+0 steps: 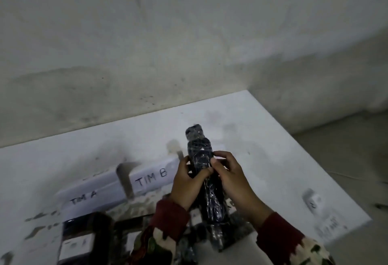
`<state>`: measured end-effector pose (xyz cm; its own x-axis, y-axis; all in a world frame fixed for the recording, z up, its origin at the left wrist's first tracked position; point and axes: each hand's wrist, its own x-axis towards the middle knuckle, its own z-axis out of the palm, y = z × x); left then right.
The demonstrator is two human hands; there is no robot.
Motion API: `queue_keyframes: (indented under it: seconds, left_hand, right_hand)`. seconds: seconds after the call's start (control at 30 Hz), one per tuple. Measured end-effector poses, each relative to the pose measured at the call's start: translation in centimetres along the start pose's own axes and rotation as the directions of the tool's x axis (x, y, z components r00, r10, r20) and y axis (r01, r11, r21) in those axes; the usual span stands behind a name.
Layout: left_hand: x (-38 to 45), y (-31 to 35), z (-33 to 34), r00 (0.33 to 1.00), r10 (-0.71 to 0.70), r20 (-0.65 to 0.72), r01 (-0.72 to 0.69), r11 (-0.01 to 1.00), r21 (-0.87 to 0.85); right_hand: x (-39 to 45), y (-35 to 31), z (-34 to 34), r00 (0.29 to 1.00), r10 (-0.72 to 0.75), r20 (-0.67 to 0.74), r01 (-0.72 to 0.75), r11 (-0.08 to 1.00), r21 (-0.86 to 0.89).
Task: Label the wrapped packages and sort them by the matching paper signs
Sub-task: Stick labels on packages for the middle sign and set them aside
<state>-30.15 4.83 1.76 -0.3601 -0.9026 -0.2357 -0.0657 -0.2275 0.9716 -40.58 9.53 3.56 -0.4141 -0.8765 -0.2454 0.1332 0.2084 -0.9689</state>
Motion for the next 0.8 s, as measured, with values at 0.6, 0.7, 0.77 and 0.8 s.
queue_keyframes:
  seconds: [0.6, 0.7, 0.77, 0.8]
  left_hand:
    - [0.3, -3.0, 9.9, 0.943, -0.253, 0.218, 0.249, 0.968, 0.045]
    - [0.4, -3.1, 9.6, 0.948, -0.257, 0.189, 0.256, 0.966, 0.029]
    - [0.6, -3.1, 9.4, 0.952, -0.25, 0.176, 0.246, 0.968, 0.04]
    - [0.7, -3.1, 9.3, 0.954, -0.247, 0.172, 0.243, 0.969, 0.042]
  right_hand:
    - [-1.6, 7.8, -18.1, 0.912, 0.007, -0.411, -0.379, 0.402, -0.834]
    - [-1.7, 8.3, -19.4, 0.856, -0.003, -0.518, -0.501, 0.248, -0.829]
    - [-1.7, 8.6, -20.2, 0.831, -0.017, -0.556, -0.546, 0.163, -0.822]
    - [-1.5, 8.7, -20.6, 0.828, -0.007, -0.561, -0.555, 0.136, -0.821]
